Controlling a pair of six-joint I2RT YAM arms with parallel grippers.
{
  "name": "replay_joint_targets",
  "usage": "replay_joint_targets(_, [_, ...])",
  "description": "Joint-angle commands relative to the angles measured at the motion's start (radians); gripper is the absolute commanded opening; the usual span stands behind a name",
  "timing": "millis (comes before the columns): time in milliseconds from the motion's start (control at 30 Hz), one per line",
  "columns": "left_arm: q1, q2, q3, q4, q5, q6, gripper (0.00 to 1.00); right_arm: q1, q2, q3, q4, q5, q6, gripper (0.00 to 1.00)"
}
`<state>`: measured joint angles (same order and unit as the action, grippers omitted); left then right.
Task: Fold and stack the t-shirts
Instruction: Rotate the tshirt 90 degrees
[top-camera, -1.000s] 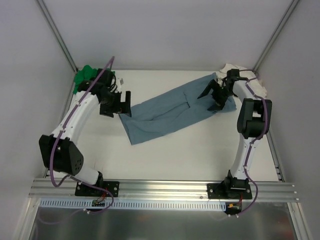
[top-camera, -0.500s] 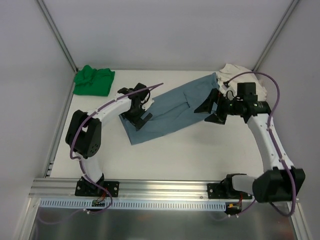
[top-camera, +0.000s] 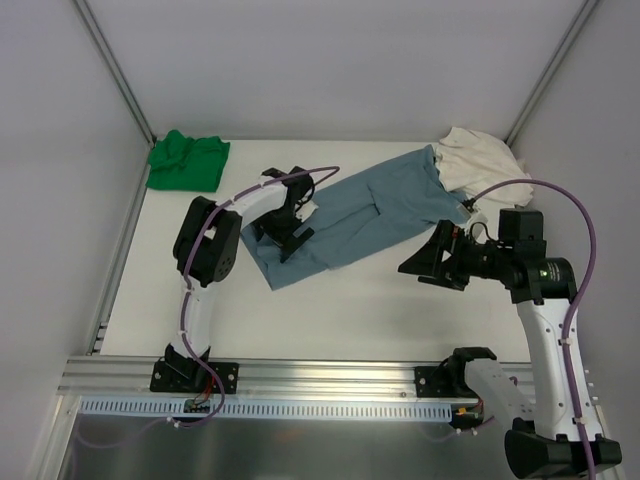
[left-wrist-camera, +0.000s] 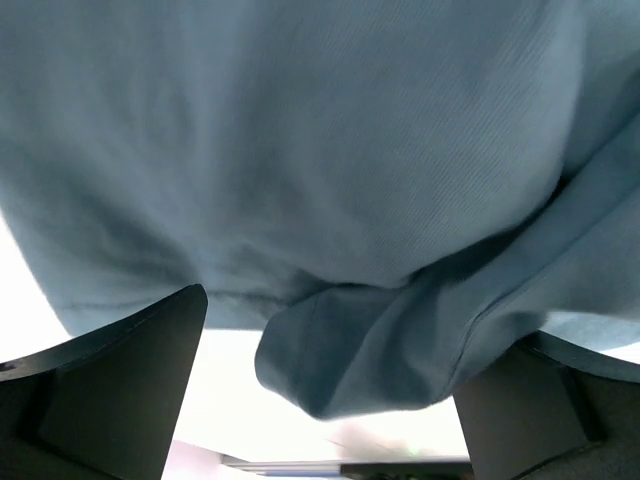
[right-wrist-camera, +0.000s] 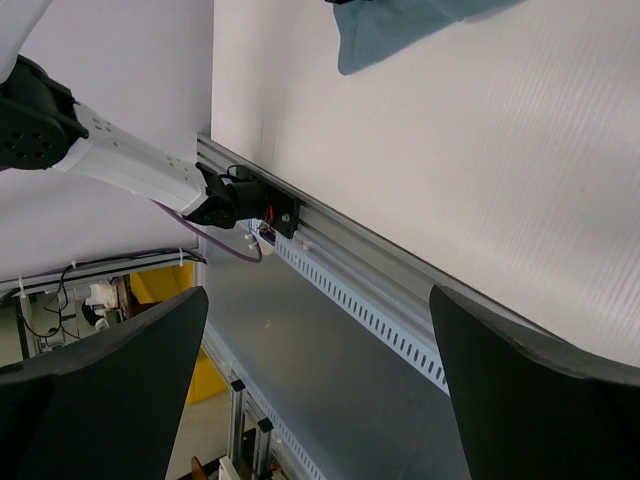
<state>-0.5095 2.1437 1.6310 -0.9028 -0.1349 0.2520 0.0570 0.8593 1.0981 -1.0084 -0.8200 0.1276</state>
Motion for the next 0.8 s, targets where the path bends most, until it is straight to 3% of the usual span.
replay_joint_targets(0, [-0.026, 0.093, 0.026, -0.157, 0.200, -0.106, 0.99, -0.013, -0.025, 0.008, -0.039, -0.044, -0.002, 0.99])
replay_joint_targets(133, [-0.046, 0.070, -0.089, -0.191, 0.334, -0.224, 0.99, -0.032, -0.049, 0.011, -0.045, -0.047, 0.006, 0.99])
replay_joint_targets(233, [-0.060, 0.009, -0.268, -0.127, 0.453, -0.299, 0.99, -0.039, -0.069, 0.013, -0.041, -0.053, 0.015, 0.99])
replay_joint_targets(533, [-0.298, -0.182, -0.568, 0.111, 0.661, -0.558, 0.99, -0.045, -0.085, 0.009, -0.039, -0.047, 0.010, 0.99])
replay_joint_targets(633, [-0.394, -0.212, -0.592, 0.224, 0.713, -0.657, 0.99, -0.045, -0.083, -0.010, -0.027, -0.016, 0.006, 0.99])
replay_joint_targets(767, [-0.440, -0.287, -0.540, 0.288, 0.649, -0.758, 0.99, -0.045, -0.042, -0.079, 0.025, 0.073, -0.009, 1.00])
